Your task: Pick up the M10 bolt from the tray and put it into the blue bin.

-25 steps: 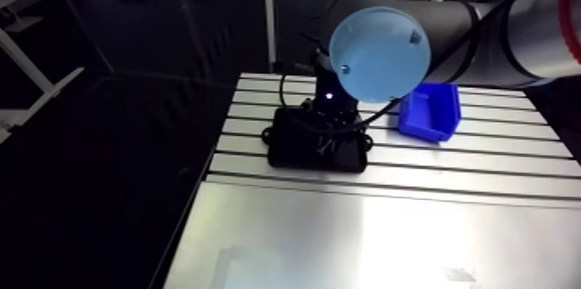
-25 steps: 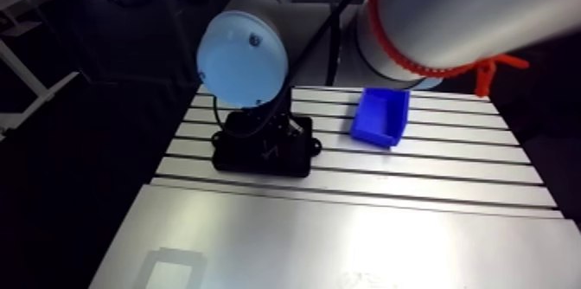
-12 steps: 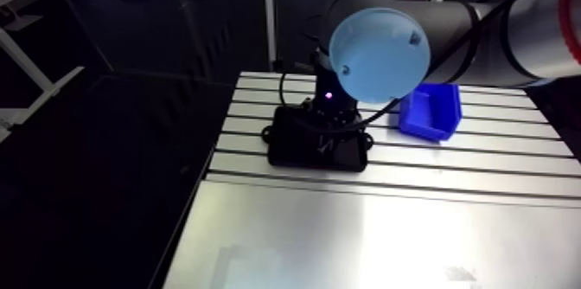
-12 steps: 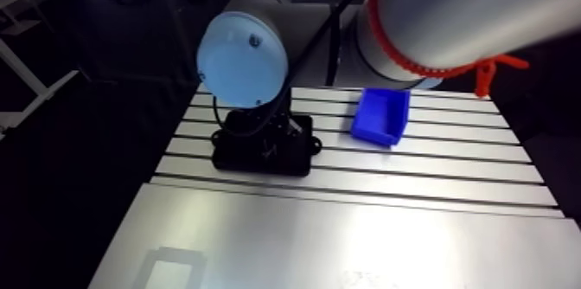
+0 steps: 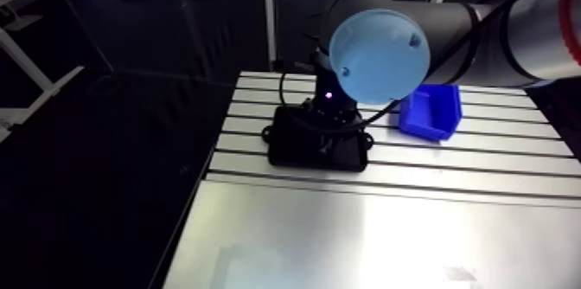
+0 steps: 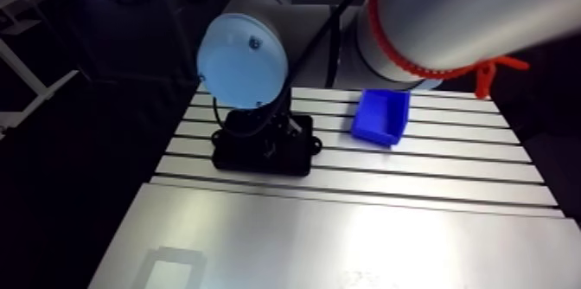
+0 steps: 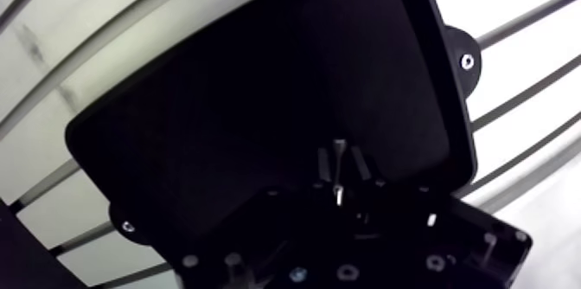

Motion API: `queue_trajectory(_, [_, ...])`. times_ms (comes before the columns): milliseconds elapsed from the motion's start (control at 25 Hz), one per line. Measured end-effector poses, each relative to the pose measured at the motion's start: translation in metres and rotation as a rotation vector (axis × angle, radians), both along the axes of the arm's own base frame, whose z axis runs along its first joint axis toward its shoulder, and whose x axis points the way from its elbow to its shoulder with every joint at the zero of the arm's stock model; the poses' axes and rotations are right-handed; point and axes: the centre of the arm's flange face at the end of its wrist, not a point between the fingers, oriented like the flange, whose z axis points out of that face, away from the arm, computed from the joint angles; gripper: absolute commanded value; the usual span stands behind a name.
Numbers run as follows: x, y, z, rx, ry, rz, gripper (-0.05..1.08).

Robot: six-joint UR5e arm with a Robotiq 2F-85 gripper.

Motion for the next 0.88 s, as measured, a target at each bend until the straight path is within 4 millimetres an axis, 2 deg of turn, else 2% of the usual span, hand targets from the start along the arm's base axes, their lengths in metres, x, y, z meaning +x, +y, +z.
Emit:
queue_trajectory(280, [0.000,0.000,0.001,-0.003,0.002,0.003,0.86])
queue_trajectory(480, [-0.002,0.000,0.010,-0.006,0.026,0.012,0.87])
queue_trajectory(880, [0.002,-0.004,0.054,-0.014,0.081,0.113,0.98])
